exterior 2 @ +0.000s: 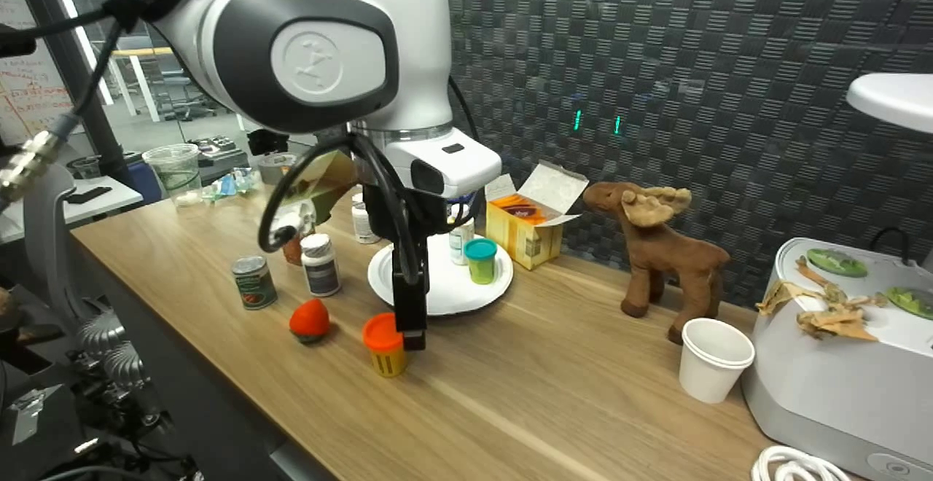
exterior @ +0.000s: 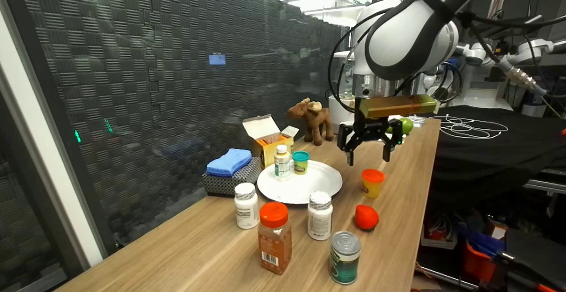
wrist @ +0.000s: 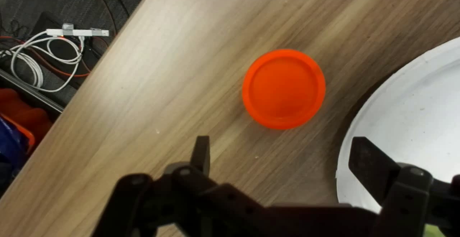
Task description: Pick up all the objects surrounding the white plate and arrange them on the plate
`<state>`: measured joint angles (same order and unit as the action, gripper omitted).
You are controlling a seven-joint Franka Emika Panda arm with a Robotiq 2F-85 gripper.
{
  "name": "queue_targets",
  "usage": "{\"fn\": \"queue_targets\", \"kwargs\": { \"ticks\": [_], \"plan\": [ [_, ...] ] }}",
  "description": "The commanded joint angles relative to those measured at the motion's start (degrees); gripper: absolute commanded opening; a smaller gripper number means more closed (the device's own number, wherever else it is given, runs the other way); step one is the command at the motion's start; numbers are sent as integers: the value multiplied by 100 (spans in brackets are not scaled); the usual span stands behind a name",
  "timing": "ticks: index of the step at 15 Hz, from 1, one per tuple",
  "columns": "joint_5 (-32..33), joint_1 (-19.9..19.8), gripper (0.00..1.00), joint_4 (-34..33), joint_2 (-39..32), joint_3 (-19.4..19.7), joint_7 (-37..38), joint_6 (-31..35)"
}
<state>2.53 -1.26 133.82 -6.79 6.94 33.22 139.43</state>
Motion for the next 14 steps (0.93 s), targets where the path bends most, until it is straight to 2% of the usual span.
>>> {"fn": "queue_targets", "kwargs": {
  "ticks": [1, 7, 14],
  "plan": [
    [-566, -108, 100, -43, -167, -89, -539, 194],
    [-585, -28, 100, 131, 3, -37, -388, 24],
    [-674, -8, 100, 69, 10, -159, -466, -389]
  ]
}}
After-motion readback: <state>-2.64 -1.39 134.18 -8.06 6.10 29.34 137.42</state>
